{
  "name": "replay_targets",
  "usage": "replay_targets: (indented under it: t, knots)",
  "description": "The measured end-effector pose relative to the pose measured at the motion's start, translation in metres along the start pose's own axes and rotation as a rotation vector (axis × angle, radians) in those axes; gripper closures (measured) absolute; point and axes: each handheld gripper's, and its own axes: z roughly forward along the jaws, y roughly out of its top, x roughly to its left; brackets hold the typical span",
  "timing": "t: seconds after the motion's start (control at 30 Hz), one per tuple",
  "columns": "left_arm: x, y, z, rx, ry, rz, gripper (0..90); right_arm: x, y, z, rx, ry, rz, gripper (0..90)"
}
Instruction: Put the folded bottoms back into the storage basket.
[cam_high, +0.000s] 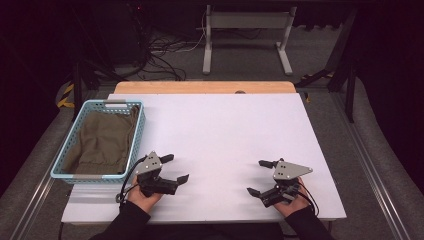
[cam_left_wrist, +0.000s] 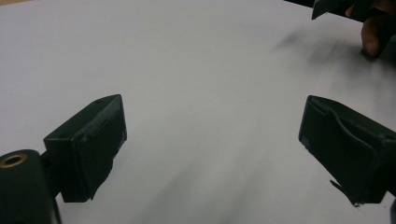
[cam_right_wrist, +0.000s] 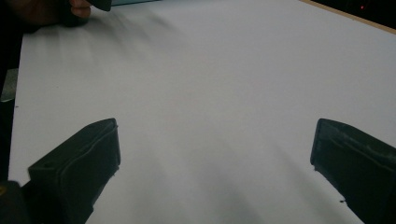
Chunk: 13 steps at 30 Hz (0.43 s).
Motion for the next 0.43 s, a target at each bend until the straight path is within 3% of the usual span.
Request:
replay_targets:
  t: [0.43]
  knots:
    - [0.0002,0.0,-0.0003,0.005,0.01,0.007,8.1,0.0,0.0,-0.0001,0.0,0.0,-0.001,2.1]
